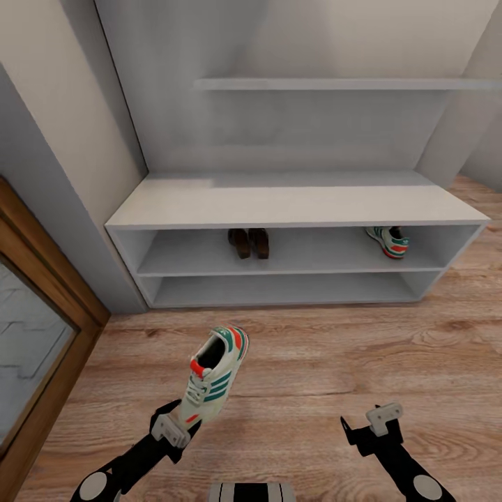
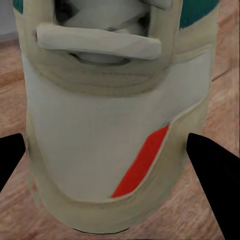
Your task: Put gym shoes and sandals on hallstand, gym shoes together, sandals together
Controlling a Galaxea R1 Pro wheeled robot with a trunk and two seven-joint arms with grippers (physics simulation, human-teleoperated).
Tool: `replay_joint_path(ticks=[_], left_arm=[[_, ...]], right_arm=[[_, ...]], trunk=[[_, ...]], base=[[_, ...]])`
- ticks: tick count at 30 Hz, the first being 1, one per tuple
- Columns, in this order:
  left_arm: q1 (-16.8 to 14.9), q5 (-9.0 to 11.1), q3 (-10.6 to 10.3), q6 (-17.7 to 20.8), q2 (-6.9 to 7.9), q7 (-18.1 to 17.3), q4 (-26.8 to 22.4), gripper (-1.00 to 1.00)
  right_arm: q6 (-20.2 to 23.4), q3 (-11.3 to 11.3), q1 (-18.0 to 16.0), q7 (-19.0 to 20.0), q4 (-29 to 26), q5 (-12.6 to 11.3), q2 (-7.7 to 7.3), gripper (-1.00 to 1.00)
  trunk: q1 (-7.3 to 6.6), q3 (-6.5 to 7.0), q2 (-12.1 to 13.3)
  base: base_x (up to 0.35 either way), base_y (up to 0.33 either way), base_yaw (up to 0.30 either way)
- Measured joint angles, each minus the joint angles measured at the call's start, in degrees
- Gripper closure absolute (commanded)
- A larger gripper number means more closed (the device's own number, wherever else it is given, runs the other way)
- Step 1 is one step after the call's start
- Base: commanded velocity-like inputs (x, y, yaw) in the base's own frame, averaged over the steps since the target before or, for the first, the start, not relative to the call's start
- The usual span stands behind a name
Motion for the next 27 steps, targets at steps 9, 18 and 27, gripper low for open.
replay_joint_path(ticks=[9,18,27], left_arm=[[-1.19,-6.7,-4.77,3.51,1.9,-1.55,0.12,1.0],[-5.87,-16.98,-6.24,14.66,3.36,-13.88,-0.01,1.0],[-8.24,-29.01,-6.28,19.25,3.4,-22.19,-0.22,1.0]], right_arm=[[1.56,0.86,-2.84,6.19,-0.31,1.69,0.33,-1.0],[7.83,4.29,-8.77,21.32,-0.07,12.21,6.01,-1.0],[11.4,4.83,-11.16,26.84,-0.03,18.25,12.03,-1.0]], trunk=[[0.0,0.0,0.0],[0.0,0.0,0.0],[0.0,0.0,0.0]], base=[[-0.003,0.0,0.0],[0.0,0.0,0.0],[0.0,0.0,0.0]])
